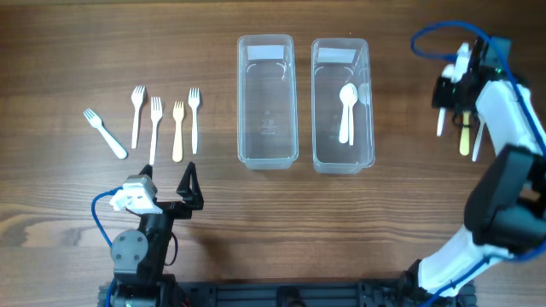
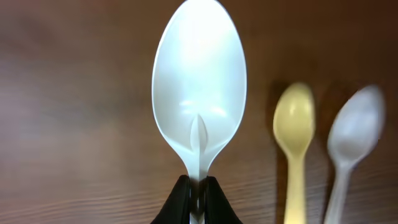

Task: Pack container
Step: 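Place the third white spoon into the right container, then grasp the yellow spoon with the right gripper, then place the yellow spoon into the right container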

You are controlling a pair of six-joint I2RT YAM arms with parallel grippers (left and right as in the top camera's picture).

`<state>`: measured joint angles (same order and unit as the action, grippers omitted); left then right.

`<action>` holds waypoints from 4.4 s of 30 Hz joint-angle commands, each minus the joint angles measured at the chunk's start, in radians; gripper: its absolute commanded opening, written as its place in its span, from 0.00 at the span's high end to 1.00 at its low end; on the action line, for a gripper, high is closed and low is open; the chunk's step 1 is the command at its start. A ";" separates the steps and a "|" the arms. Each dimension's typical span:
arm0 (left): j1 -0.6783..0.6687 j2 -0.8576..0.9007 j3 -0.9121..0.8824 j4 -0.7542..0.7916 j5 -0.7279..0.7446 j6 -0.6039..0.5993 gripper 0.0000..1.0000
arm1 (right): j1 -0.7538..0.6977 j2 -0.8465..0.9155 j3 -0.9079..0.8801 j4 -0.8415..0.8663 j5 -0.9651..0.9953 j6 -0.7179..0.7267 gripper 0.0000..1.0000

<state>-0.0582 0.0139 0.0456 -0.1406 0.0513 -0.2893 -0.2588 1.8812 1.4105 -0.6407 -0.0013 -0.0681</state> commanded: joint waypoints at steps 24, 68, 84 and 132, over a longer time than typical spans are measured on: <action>-0.003 -0.006 -0.009 0.003 0.008 0.014 0.00 | 0.497 0.032 0.086 -0.071 -0.105 0.180 0.96; -0.003 -0.006 -0.009 0.003 0.008 0.014 0.00 | -0.152 0.182 0.113 -0.205 0.159 -0.064 0.53; -0.003 -0.006 -0.009 0.003 0.008 0.014 0.00 | -0.152 0.224 0.053 -0.074 0.109 -0.076 0.59; -0.003 -0.006 -0.009 0.003 0.008 0.014 0.00 | 0.208 -0.105 0.214 -0.129 -0.177 0.146 0.96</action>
<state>-0.0582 0.0139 0.0456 -0.1406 0.0513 -0.2893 -0.1345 1.8320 1.6070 -0.7532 -0.1364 0.0135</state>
